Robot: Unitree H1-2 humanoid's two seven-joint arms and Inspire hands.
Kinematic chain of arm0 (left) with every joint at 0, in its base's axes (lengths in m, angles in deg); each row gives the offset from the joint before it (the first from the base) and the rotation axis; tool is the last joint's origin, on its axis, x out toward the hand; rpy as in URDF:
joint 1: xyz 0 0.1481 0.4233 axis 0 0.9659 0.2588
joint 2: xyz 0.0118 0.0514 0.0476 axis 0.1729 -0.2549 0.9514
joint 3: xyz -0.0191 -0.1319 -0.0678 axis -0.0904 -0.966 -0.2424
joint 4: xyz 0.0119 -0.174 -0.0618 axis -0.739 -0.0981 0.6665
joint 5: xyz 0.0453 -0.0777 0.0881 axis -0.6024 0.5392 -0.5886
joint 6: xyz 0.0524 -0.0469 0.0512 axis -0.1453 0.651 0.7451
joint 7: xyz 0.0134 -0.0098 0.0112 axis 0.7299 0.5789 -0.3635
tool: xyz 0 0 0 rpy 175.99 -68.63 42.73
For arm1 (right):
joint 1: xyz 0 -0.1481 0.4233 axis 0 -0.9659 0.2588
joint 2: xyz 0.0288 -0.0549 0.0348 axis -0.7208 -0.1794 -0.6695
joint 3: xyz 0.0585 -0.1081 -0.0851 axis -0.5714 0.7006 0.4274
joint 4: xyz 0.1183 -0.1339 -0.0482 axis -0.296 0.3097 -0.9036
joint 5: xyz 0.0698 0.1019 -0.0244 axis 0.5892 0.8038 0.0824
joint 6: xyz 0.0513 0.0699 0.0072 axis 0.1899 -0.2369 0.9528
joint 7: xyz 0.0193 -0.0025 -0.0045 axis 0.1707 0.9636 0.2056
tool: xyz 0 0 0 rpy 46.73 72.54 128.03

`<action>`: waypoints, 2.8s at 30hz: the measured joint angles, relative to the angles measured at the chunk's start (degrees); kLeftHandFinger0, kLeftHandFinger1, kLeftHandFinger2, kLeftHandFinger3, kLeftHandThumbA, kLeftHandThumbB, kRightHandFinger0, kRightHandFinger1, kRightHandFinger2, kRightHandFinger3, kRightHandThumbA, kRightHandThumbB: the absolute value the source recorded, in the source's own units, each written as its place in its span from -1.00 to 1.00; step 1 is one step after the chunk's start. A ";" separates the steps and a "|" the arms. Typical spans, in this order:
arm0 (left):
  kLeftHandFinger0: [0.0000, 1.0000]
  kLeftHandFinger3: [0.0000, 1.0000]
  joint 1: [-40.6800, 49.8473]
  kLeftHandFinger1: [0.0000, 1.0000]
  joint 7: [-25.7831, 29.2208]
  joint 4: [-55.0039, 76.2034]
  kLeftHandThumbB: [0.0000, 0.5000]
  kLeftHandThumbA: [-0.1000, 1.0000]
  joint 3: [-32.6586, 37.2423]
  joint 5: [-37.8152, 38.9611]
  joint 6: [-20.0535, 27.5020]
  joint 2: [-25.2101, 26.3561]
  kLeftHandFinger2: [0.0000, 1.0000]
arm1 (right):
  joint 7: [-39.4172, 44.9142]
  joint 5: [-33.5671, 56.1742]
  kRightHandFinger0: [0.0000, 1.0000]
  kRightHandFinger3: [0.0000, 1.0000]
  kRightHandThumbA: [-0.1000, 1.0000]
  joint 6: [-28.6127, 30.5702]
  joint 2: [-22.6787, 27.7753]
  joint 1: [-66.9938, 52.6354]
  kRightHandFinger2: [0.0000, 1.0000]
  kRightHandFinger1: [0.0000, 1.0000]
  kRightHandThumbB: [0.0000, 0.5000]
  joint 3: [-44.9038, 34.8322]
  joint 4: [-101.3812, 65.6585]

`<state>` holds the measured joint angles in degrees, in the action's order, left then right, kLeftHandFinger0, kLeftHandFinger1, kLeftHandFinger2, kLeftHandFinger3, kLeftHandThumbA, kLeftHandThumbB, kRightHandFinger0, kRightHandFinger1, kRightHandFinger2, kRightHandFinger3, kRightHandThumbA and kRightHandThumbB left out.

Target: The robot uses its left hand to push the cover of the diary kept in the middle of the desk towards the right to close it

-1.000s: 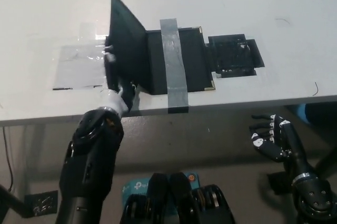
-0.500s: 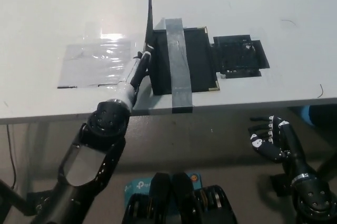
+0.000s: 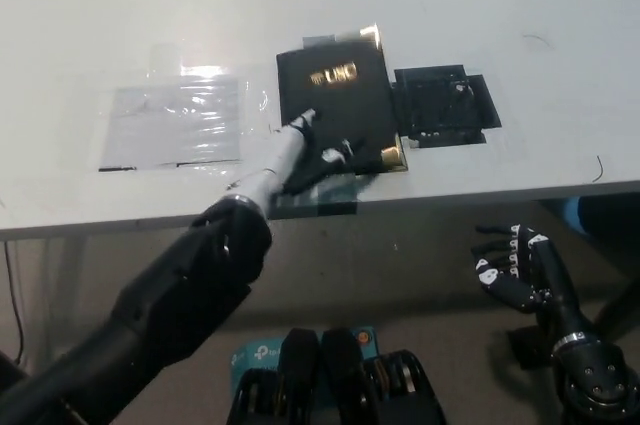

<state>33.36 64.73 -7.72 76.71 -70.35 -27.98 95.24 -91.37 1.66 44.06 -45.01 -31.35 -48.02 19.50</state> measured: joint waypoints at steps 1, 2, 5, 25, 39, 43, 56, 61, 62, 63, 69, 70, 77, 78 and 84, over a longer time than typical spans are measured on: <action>1.00 1.00 -0.55 1.00 -0.02 -0.47 -0.64 1.00 1.55 -1.23 -0.15 0.12 1.00 | 0.00 0.00 -0.30 0.29 0.12 0.00 -0.01 -0.02 0.01 -0.18 -0.81 0.02 0.00; 1.00 1.00 -1.12 1.00 -0.02 -0.93 -0.75 1.00 2.97 -2.36 -0.26 0.17 1.00 | 0.01 0.00 -0.32 0.29 0.11 0.00 -0.01 -0.04 -0.02 -0.21 -0.80 0.03 0.00; 1.00 1.00 -2.83 1.00 -0.05 -2.60 -0.99 0.69 8.15 -6.68 -0.88 0.20 1.00 | 0.01 -0.01 -0.38 0.28 0.11 0.00 -0.04 -0.06 -0.06 -0.26 -0.82 0.11 0.00; 1.00 1.00 -5.42 1.00 -7.24 -1.67 -1.00 -0.24 9.01 -19.30 -3.30 -0.48 1.00 | 0.23 0.12 -0.42 0.31 0.11 -0.12 -0.10 -0.31 -0.14 -0.33 -0.81 0.70 -0.55; 1.00 1.00 5.26 1.00 -8.48 8.13 -1.00 1.00 -15.64 -2.98 -3.66 -3.65 1.00 | 0.17 0.12 -0.36 0.32 0.10 -0.23 -0.14 -0.67 -0.11 -0.30 -0.89 0.70 0.18; 1.00 1.00 7.61 1.00 -8.20 10.56 -0.93 1.00 -18.74 1.34 -3.66 -3.90 1.00 | 0.16 0.12 -0.35 0.31 0.11 -0.25 -0.14 -0.84 -0.10 -0.29 -0.84 0.70 0.38; 1.00 1.00 18.31 1.00 -6.23 21.22 -0.87 1.00 -28.27 17.07 -3.29 -4.69 1.00 | 0.14 0.12 -0.36 0.25 0.17 -0.27 -0.14 -0.94 -0.14 -0.33 -0.77 0.70 0.95; 1.00 1.00 23.24 1.00 -6.21 25.48 -0.84 1.00 -32.23 22.34 -2.78 -4.69 1.00 | 0.14 0.12 -0.35 0.26 0.19 -0.28 -0.13 -0.95 -0.12 -0.32 -0.79 0.69 1.20; 1.00 1.00 25.23 1.00 -6.27 26.90 -0.87 1.00 -33.85 24.19 -2.59 -4.68 1.00 | 0.14 0.12 -0.35 0.26 0.19 -0.27 -0.12 -0.96 -0.12 -0.32 -0.79 0.69 1.33; 1.00 1.00 26.52 1.00 -6.32 27.92 -0.88 1.00 -35.14 25.64 -2.41 -4.69 1.00 | 0.14 0.12 -0.34 0.27 0.17 -0.28 -0.12 -0.96 -0.12 -0.31 -0.82 0.69 1.47; 1.00 1.00 35.55 1.00 -6.70 30.02 -0.80 1.00 -42.07 32.67 -2.51 -4.58 1.00 | 0.12 0.11 -0.24 0.30 0.21 -0.28 -0.11 -1.11 -0.11 -0.27 -0.77 0.69 1.90; 1.00 1.00 37.37 1.00 -6.88 30.12 -0.75 1.00 -43.50 33.93 -2.54 -4.57 1.00 | 0.12 0.11 -0.24 0.31 0.21 -0.28 -0.10 -1.12 -0.11 -0.27 -0.77 0.69 1.91; 1.00 1.00 45.87 1.00 -8.98 30.15 -0.49 1.00 -54.66 42.11 -2.64 -4.46 1.00 | 0.10 0.11 -0.27 0.30 0.21 -0.29 -0.09 -1.15 -0.11 -0.28 -0.75 0.67 1.91; 1.00 1.00 46.47 1.00 -9.28 30.15 -0.47 1.00 -55.78 43.04 -2.64 -4.45 1.00 | 0.09 0.10 -0.26 0.30 0.21 -0.29 -0.09 -1.15 -0.08 -0.26 -0.77 0.67 1.91; 1.00 1.00 50.33 1.00 -13.09 28.88 -0.46 0.89 -65.75 50.12 -2.62 -4.22 1.00 | 0.07 0.11 -0.26 0.30 0.20 -0.32 -0.06 -1.15 -0.08 -0.26 -0.75 0.60 1.90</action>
<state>83.70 51.64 21.15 10.96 -20.22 -30.60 91.02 -91.30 1.76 43.75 -45.08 -32.50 -47.42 21.40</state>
